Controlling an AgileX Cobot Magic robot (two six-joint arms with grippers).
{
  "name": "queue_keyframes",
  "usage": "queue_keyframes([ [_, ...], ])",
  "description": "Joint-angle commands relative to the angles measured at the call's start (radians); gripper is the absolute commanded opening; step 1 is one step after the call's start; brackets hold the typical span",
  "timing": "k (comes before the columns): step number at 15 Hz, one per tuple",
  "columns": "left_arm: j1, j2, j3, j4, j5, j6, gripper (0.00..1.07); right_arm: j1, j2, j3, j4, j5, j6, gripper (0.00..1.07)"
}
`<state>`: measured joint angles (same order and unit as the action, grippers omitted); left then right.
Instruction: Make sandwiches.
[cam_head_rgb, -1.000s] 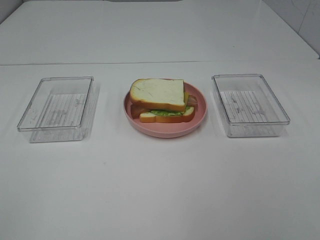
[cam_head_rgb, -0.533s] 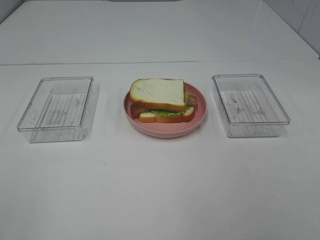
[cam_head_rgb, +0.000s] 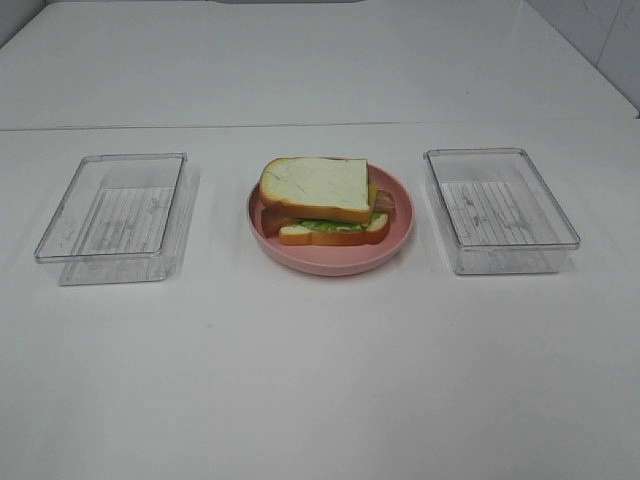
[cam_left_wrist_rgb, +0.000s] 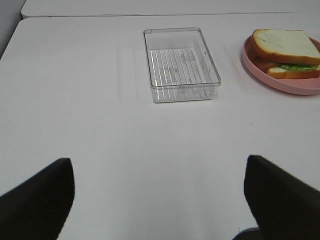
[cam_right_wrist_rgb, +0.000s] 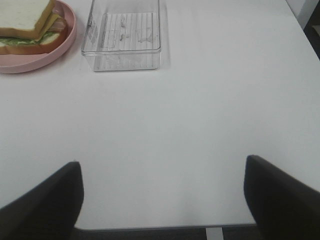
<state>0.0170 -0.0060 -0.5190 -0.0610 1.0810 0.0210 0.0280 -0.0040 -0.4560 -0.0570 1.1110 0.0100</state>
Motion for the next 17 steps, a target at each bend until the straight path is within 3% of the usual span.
queue_keyframes([
  [1, 0.001, -0.020, 0.002, -0.010, -0.010, 0.000, 0.85, -0.002, -0.018, 0.003, 0.006, -0.008, -0.003, 0.85],
  [17, 0.001, -0.020, 0.002, -0.009, -0.010, 0.000, 0.85, -0.002, -0.018, 0.003, 0.006, -0.008, -0.003, 0.85],
])
